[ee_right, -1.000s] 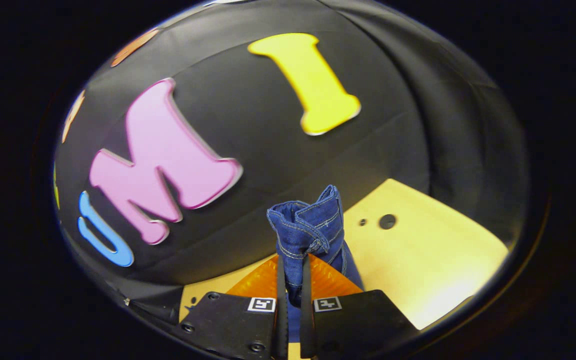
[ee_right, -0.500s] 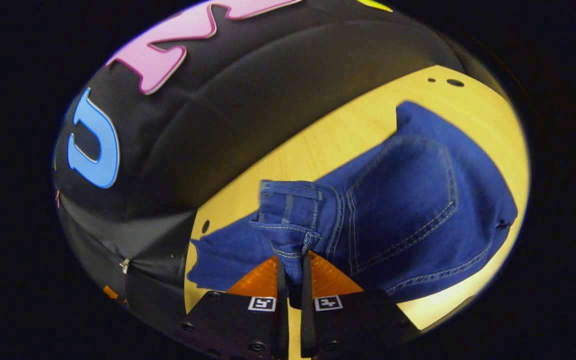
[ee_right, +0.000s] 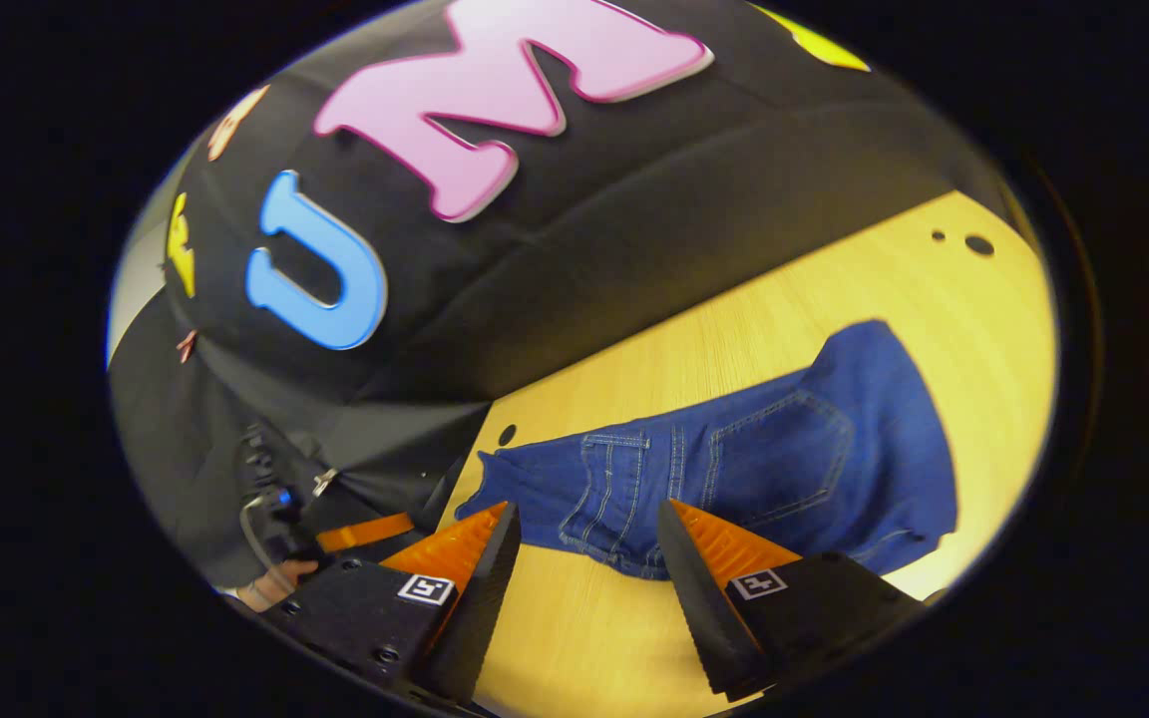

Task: Grasp the waist and the cuffs of the jeans and fold them to make the two legs overlap; first hold the waist and fold one-third of the jeans toward the cuffs, then hold the cuffs and fold the remaining one-third in the same direction to finish folding.

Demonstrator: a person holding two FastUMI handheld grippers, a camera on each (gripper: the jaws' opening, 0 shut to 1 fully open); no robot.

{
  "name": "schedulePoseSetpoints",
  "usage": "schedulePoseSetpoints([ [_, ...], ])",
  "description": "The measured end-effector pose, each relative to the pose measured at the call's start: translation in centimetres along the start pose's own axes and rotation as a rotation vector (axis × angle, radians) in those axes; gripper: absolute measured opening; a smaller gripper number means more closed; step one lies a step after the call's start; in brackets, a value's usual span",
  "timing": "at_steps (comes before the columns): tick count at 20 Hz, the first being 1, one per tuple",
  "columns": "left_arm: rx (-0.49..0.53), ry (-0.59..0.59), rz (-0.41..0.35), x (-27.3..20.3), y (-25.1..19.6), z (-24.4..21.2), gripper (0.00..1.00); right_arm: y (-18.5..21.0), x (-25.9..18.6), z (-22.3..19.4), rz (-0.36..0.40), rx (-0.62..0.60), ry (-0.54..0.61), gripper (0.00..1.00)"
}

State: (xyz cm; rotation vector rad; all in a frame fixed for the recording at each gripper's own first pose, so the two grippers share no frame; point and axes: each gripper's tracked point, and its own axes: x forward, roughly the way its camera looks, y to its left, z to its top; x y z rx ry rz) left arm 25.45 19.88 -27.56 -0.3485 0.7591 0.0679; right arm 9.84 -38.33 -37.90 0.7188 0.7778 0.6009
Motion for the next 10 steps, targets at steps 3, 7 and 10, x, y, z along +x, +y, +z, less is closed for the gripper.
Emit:
schedulePoseSetpoints([
  [3,-0.077,0.067,0.071,3.9,3.3,1.0,0.96,-0.7,-6.7,0.7,-0.016,-0.009,-0.037,0.84],
  [7,-0.119,0.232,0.184,8.0,7.0,-0.4,0.96,-4.4,-11.6,-1.7,-0.102,0.049,-0.053,0.84],
  [10,-0.093,0.382,0.198,10.1,7.4,-3.3,0.96,-6.7,-13.6,-3.0,-0.155,0.094,-0.045,0.84],
])
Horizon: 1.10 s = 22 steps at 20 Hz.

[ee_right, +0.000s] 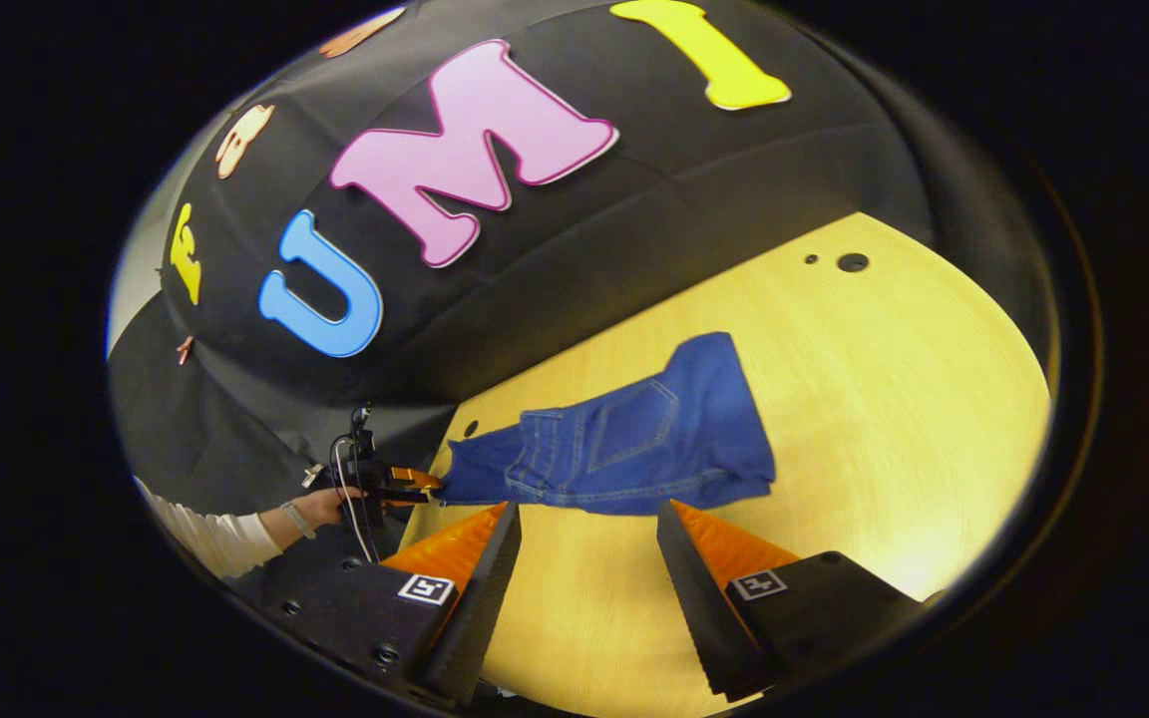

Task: Grasp the waist and the cuffs of the jeans and fold them to make the two legs overlap; first hold the waist and fold one-third of the jeans toward the cuffs, then hold the cuffs and fold the remaining one-third in the same direction to finish folding.

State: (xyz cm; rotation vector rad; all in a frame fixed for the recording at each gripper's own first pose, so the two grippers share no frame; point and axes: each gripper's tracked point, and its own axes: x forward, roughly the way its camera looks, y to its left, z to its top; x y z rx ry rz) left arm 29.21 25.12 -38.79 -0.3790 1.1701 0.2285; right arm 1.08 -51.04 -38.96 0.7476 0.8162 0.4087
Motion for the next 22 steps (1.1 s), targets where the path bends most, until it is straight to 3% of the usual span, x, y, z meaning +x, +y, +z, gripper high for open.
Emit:
schedulePoseSetpoints([
  [2,0.019,0.049,0.044,1.0,0.1,-0.6,0.96,-0.7,-0.3,-0.7,-0.014,0.013,0.019,0.84],
  [3,0.048,0.048,0.021,1.2,-0.5,-0.2,0.96,-0.9,-0.4,-1.0,-0.019,0.007,0.030,0.84],
  [5,0.113,0.091,0.030,1.1,-0.7,-0.9,0.81,-0.8,0.0,-1.2,-0.015,0.001,0.049,0.84],
  [6,0.129,0.090,0.023,1.6,-1.1,-0.8,0.80,-0.6,0.2,-1.1,-0.009,0.003,0.055,0.84],
  [7,0.133,0.092,0.000,1.3,-1.9,-0.5,0.68,-0.3,0.4,-0.9,-0.001,0.006,0.054,0.84],
  [9,0.128,0.085,-0.004,1.7,-2.6,-0.5,0.35,0.4,0.6,-0.4,0.014,0.009,0.049,0.84],
  [10,0.129,0.089,0.004,1.6,-2.6,-0.5,0.24,0.6,0.6,-0.3,0.017,0.005,0.049,0.84],
  [11,0.130,0.085,0.005,1.5,-2.5,-0.4,0.20,0.7,0.6,-0.1,0.020,0.002,0.051,0.84],
  [13,0.105,0.075,-0.007,1.3,-3.0,-0.4,0.18,0.7,0.5,0.0,0.018,0.002,0.055,0.84],
  [14,0.093,0.055,-0.032,0.8,-3.5,0.0,0.12,0.6,0.4,0.2,0.016,0.000,0.050,0.84],
  [16,0.086,0.008,-0.105,-0.7,-5.2,0.7,0.13,0.3,0.1,0.3,0.013,-0.004,0.047,0.85],
  [22,0.229,-0.130,-0.347,-8.4,-14.7,3.1,0.12,0.8,-0.4,0.9,0.037,0.015,0.039,0.84],
])
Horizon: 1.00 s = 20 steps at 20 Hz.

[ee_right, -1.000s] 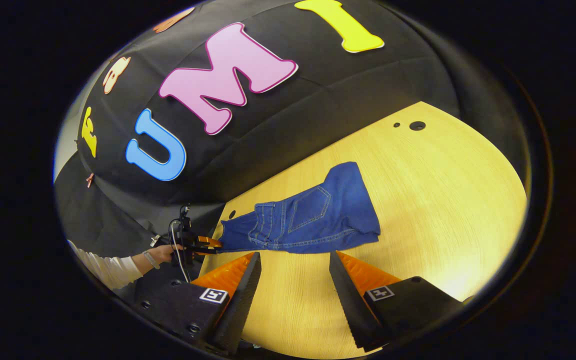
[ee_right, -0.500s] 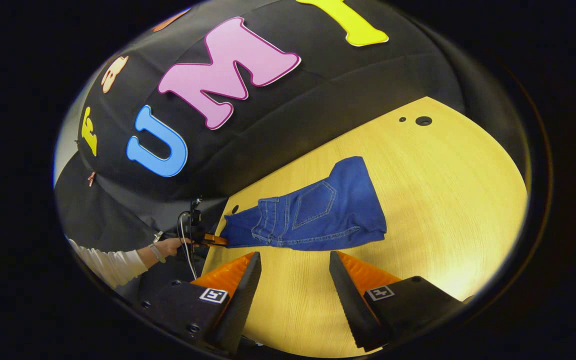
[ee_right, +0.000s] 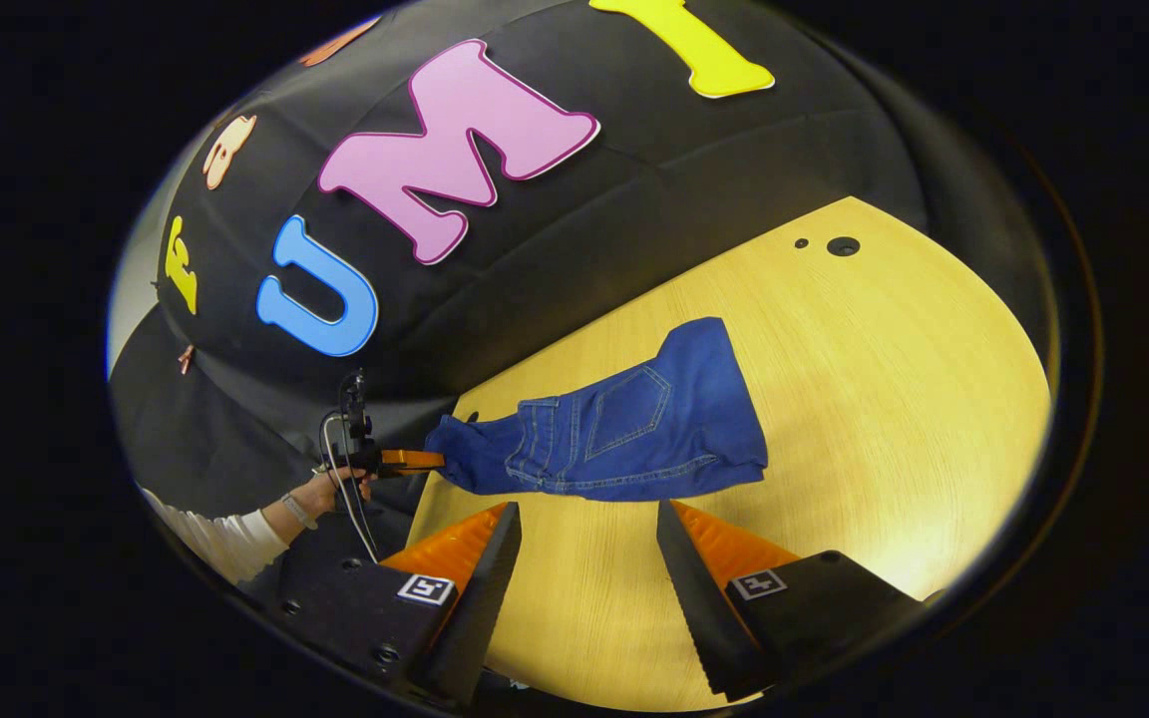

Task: Grasp the waist and the cuffs of the jeans and fold them to make the two legs overlap; first hold the waist and fold one-third of the jeans toward the cuffs, then hold the cuffs and fold the remaining one-third in the same direction to finish folding.

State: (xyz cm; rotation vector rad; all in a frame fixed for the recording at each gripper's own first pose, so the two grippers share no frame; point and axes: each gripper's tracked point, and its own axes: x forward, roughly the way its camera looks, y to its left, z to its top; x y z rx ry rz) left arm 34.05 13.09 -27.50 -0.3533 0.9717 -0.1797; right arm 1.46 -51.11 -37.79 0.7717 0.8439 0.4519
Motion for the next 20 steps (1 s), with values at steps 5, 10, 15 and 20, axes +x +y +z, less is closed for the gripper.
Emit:
schedulePoseSetpoints([
  [5,0.157,-0.098,-0.225,-3.0,-13.5,3.2,0.12,-0.1,-0.6,0.6,0.004,-0.006,-0.015,0.84],
  [10,0.346,-0.101,-0.419,-1.6,-29.3,1.7,0.12,-1.5,-3.0,1.1,-0.017,-0.003,-0.053,0.84],
  [15,0.442,0.039,-0.379,8.5,-34.1,-2.9,0.12,-4.0,-6.2,1.6,-0.074,0.024,-0.107,0.84],
  [20,0.557,0.223,-0.102,16.3,-31.2,-11.1,0.18,-7.4,-9.1,1.1,-0.135,0.002,-0.111,0.84],
])
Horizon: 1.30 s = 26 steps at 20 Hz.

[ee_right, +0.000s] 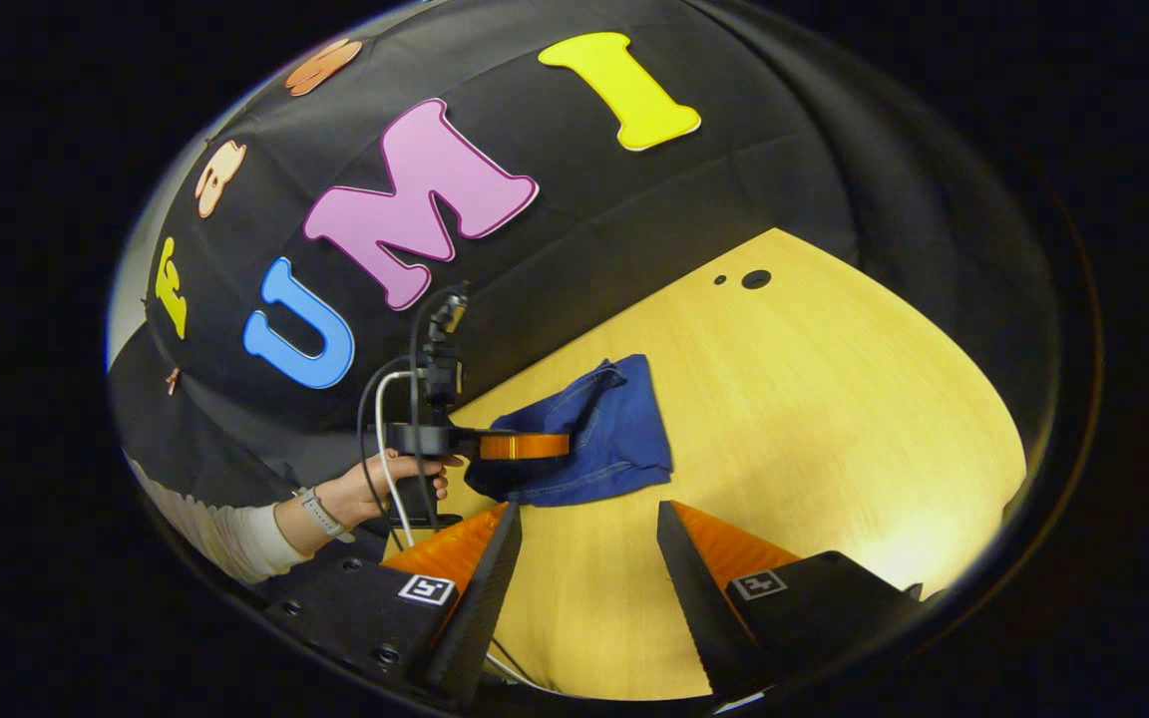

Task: Grasp the waist and the cuffs of the jeans and fold them to make the two legs overlap; first hold the waist and fold one-third of the jeans toward the cuffs, then hold the cuffs and fold the remaining one-third in the same direction to finish folding.

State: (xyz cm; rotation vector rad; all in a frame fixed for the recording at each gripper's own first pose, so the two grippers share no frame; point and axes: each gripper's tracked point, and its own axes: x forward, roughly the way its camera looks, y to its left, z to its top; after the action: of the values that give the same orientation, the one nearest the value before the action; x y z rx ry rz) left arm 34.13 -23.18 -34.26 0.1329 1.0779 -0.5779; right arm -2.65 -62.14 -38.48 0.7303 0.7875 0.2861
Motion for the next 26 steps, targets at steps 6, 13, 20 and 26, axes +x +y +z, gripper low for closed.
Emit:
schedulePoseSetpoints([
  [6,-0.033,-0.171,0.038,-1.5,-3.0,3.1,1.00,-2.3,-0.7,0.6,-0.003,-0.110,0.044,0.85],
  [13,0.017,-0.604,0.132,-15.8,-7.3,7.3,0.97,-1.9,-4.2,3.4,0.009,-0.320,-0.040,0.86],
  [20,0.007,-0.894,0.241,-31.2,-13.3,1.0,0.96,2.1,-16.0,5.5,-0.052,-0.467,-0.265,0.88],
  [26,0.038,-0.950,0.279,-38.0,-18.8,-1.5,0.96,6.4,-25.6,7.0,-0.035,-0.489,-0.424,0.97],
])
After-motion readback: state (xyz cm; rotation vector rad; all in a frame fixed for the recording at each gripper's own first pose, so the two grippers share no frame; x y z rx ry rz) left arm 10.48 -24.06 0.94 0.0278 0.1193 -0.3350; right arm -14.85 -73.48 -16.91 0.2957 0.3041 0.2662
